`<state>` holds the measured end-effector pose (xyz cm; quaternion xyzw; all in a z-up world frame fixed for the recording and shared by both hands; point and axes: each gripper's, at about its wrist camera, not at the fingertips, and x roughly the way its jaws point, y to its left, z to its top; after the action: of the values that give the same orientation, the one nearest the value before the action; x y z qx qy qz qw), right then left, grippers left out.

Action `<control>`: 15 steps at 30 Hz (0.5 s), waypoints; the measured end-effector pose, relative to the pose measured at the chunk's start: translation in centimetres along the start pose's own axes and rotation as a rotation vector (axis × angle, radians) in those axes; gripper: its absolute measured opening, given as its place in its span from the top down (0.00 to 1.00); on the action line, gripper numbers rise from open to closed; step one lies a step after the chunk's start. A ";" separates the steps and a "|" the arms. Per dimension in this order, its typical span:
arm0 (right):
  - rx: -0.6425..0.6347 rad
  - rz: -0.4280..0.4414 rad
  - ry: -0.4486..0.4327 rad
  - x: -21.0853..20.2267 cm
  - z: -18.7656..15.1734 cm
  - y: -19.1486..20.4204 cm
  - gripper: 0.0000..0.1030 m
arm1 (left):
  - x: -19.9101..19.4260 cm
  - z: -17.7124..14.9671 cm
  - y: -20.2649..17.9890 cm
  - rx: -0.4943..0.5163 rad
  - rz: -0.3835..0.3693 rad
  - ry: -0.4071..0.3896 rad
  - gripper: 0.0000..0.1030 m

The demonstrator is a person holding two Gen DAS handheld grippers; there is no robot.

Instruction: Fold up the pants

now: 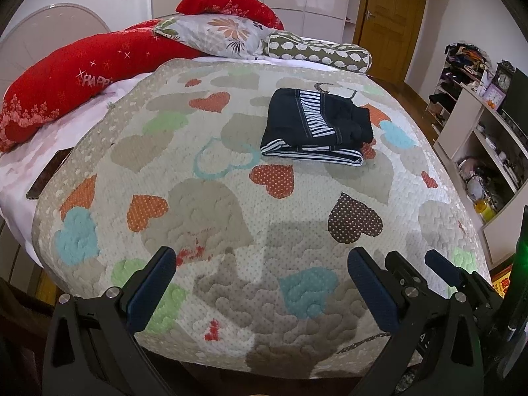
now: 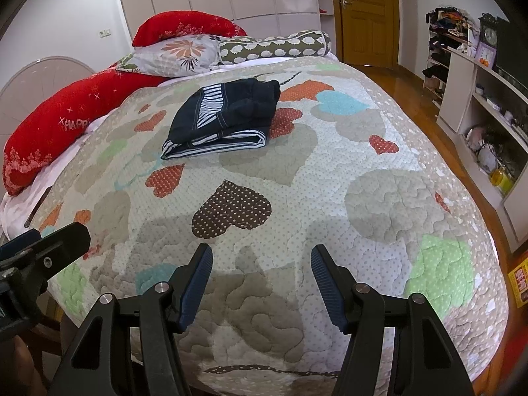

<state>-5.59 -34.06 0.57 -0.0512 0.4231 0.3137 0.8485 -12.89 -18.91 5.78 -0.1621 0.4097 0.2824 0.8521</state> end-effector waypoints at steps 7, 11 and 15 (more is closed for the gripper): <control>-0.012 0.002 0.006 0.3 0.1 -0.2 0.35 | 0.0 0.1 0.1 -0.001 -0.003 -0.001 0.00; -0.022 0.002 0.005 0.3 0.2 -0.1 0.35 | 0.1 0.1 0.1 -0.001 -0.003 0.002 0.00; -0.025 0.003 0.009 0.4 0.2 0.1 0.35 | 0.4 0.0 0.1 -0.002 -0.004 0.008 0.00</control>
<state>-5.35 -33.70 0.37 -0.0625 0.4230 0.3202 0.8454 -12.76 -18.71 5.42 -0.1648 0.4127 0.2806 0.8508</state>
